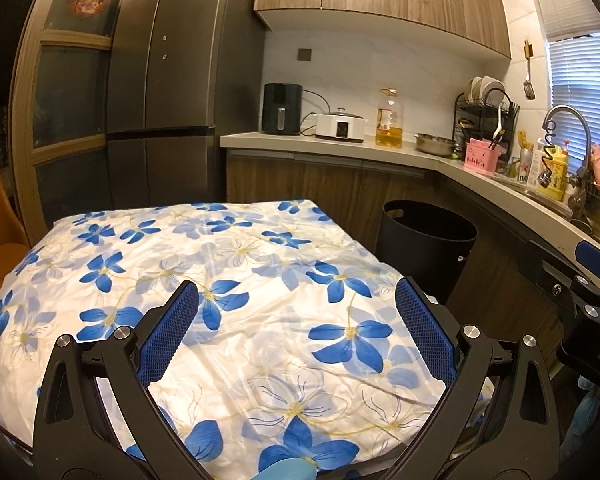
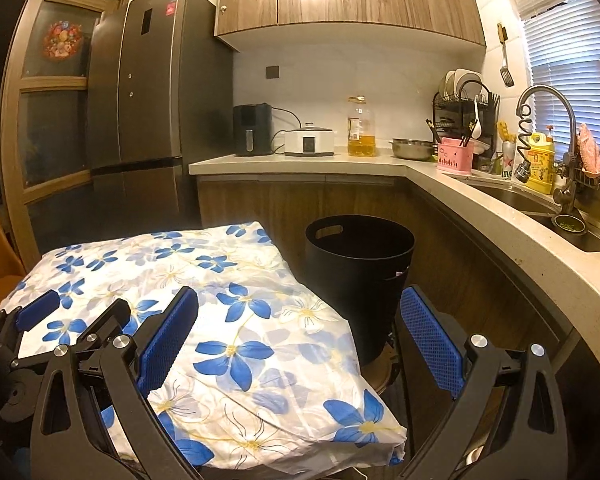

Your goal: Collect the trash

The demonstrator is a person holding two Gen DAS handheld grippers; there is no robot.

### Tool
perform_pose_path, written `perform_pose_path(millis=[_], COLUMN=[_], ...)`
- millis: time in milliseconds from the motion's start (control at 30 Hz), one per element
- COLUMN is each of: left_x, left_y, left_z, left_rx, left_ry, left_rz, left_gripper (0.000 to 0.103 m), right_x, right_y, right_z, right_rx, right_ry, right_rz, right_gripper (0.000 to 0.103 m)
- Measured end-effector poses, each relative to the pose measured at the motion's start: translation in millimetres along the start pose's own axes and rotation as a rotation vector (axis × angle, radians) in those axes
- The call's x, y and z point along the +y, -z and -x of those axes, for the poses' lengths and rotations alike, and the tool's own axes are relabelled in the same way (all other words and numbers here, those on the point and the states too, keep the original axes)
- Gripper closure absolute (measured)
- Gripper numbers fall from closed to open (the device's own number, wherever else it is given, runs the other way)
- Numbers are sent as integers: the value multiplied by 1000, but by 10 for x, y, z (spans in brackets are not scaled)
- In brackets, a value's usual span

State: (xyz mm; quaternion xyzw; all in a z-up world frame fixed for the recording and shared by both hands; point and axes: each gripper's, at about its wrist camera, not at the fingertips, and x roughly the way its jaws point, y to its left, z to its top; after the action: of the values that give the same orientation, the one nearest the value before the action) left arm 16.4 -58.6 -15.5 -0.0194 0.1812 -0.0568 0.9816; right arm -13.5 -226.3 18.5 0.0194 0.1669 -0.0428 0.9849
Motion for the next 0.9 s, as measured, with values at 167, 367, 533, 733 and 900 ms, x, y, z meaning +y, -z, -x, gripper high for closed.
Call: perform_pose_path(millis=[167,367,533,733,900], left_x=[20,32,30,23,9], left_y=[0,-7,-3,-8,-27], left_z=[42,56,61,77,90], left_rx=[-3,-5,-6,-8,-9], left_ry=[-7,-12,-11,-13,-14], left_rz=[6,8,8,6,5], left_gripper=[6,6,6,6,6], right_x=[37,47,47,45,50], right_y=[1,-2,-1,-7,-16], right_z=[31,39,35,42,39], right_rx=[-4,-8,-6,-7,-6], right_ry=[-12,-16,-14,-17,-18], right_rz=[5,5,5,3,4], right_gripper=[6,6,6,6,6])
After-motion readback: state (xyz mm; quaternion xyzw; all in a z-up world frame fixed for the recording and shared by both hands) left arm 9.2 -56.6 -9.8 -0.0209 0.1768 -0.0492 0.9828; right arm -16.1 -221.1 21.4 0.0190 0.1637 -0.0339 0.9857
